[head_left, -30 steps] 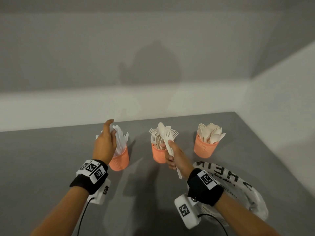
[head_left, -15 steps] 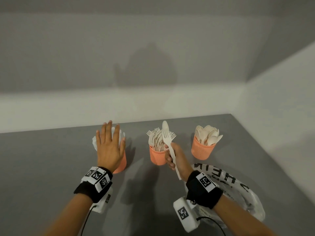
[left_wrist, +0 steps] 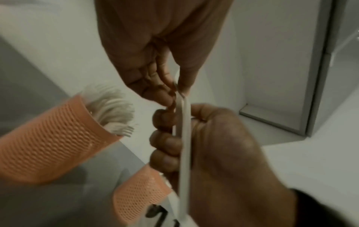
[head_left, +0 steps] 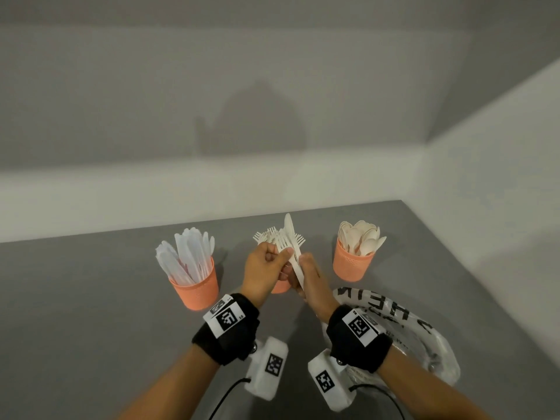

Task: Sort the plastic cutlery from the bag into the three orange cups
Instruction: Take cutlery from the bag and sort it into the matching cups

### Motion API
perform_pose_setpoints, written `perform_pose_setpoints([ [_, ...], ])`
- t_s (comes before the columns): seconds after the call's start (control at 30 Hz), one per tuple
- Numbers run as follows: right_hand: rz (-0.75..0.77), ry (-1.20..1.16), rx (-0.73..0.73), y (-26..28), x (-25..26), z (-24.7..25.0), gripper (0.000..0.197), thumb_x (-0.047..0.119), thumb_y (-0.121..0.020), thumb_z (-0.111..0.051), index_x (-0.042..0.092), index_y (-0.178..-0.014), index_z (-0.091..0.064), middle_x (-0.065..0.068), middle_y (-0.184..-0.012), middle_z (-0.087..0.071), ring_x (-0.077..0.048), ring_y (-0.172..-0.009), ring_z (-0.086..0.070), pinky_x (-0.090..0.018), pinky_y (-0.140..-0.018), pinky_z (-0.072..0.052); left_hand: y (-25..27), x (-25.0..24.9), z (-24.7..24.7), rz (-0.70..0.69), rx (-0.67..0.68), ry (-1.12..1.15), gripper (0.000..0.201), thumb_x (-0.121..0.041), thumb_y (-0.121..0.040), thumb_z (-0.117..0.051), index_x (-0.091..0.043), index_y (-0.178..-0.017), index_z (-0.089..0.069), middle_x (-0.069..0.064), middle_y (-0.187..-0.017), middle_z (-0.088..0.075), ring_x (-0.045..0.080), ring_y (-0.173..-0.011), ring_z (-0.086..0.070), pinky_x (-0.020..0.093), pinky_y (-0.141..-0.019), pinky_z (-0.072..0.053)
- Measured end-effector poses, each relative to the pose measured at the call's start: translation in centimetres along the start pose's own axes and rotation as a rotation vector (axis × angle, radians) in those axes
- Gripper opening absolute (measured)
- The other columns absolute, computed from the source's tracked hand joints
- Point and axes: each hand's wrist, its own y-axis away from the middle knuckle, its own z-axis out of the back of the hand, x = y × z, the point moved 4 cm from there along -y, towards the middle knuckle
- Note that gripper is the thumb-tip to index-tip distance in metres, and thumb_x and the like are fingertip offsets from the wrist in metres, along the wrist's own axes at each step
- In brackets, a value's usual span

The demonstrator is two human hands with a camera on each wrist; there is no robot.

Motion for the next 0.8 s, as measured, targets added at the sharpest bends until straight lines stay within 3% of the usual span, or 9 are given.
perform_pose_setpoints([
  [0.13,0.029,0.147,-0.054,0.1,-0.2,1.5,0.022,0.024,-0.102,-0.029,0.014,-0.091,-0.044,0.005,-0.067,-0.052,-0.010,-0.061,-0.049,-0.024,-0.060,-0.037,-0.6,-0.6,0.0,0.055,-0.016,0.256,0.007,-0.003,-0.095,-0.040,0.001,-0.095,-0.045,0.009,-0.060,-0.059,0.013,-0.044,-0.060,0.022,-0.046,-0.051],
  [0.27,0.139,0.268,-0.062,0.7,0.5,3.0,0.020,0.025,-0.102,-0.030,0.019,-0.088,-0.043,0.009,-0.066,-0.048,-0.001,-0.059,-0.045,-0.017,-0.060,-0.034,-1.2,-1.5,0.2,-0.009,-0.033,0.177,0.024,-0.002,-0.092,-0.039,-0.007,-0.069,-0.041,0.002,-0.050,-0.039,0.008,-0.038,-0.037,0.019,-0.038,-0.033],
  [0.33,0.183,0.310,-0.030,1.2,0.9,3.3,0.023,0.026,-0.102,-0.031,0.031,-0.081,-0.039,0.012,-0.064,-0.046,0.002,-0.056,-0.045,-0.015,-0.058,-0.034,-0.7,-2.4,-0.6,-0.054,0.036,0.089,0.024,-0.011,-0.093,-0.050,-0.002,-0.071,-0.052,0.004,-0.054,-0.052,0.011,-0.048,-0.049,0.019,-0.046,-0.040],
  [0.4,0.200,0.316,0.024,1.7,1.2,3.5,0.023,0.024,-0.101,-0.032,0.033,-0.081,-0.038,0.012,-0.064,-0.047,0.002,-0.056,-0.045,-0.016,-0.059,-0.035,-0.7,-2.2,-1.5,-0.030,0.060,0.074,0.022,-0.019,-0.089,-0.060,0.001,-0.081,-0.059,0.006,-0.066,-0.065,0.015,-0.060,-0.062,0.024,-0.057,-0.050],
  [0.47,0.171,0.299,0.085,1.9,1.4,3.8,0.016,0.022,-0.101,-0.035,0.025,-0.087,-0.043,0.011,-0.065,-0.048,-0.002,-0.058,-0.046,-0.019,-0.061,-0.038,-1.1,-1.9,-1.9,-0.034,0.008,0.031,0.031,-0.029,-0.084,-0.064,0.001,-0.092,-0.063,0.015,-0.087,-0.071,0.028,-0.080,-0.069,0.041,-0.077,-0.056],
  [0.53,0.138,0.265,0.113,2.1,1.6,4.2,0.010,0.022,-0.100,-0.039,0.018,-0.095,-0.047,0.011,-0.067,-0.053,-0.003,-0.063,-0.051,-0.021,-0.066,-0.042,-1.0,-2.0,-2.3,-0.081,-0.030,-0.061,0.040,-0.042,-0.076,-0.061,-0.006,-0.094,-0.062,0.016,-0.091,-0.071,0.032,-0.087,-0.068,0.051,-0.084,-0.053],
  [0.6,0.160,0.207,0.081,1.8,2.3,5.2,0.007,0.022,-0.097,-0.047,0.018,-0.102,-0.049,0.016,-0.063,-0.058,0.003,-0.063,-0.055,-0.018,-0.067,-0.043,-0.4,-2.6,-3.3,-0.162,-0.028,-0.150,0.027,-0.035,-0.083,-0.060,-0.009,-0.090,-0.060,0.009,-0.088,-0.069,0.027,-0.086,-0.066,0.044,-0.083,-0.052],
  [0.7,0.210,0.177,0.034,0.8,4.2,7.3,0.022,0.018,-0.090,-0.060,0.014,-0.111,-0.052,0.019,-0.049,-0.057,0.006,-0.050,-0.051,-0.012,-0.057,-0.038,0.3,-3.3,-5.0,-0.273,0.018,-0.229,0.013,-0.024,-0.087,-0.059,-0.011,-0.088,-0.060,0.006,-0.084,-0.066,0.022,-0.082,-0.063,0.033,-0.077,-0.048],
  [0.8,0.178,0.186,0.102,0.0,5.2,9.1,0.019,0.015,-0.084,-0.068,0.016,-0.099,-0.056,-0.010,-0.065,-0.067,-0.006,-0.054,-0.057,-0.018,-0.054,-0.043,0.5,-3.6,-6.3,-0.305,0.085,-0.247,0.010,-0.020,-0.090,-0.059,-0.011,-0.093,-0.060,-0.004,-0.078,-0.063,0.008,-0.074,-0.060,0.012,-0.067,-0.046],
])
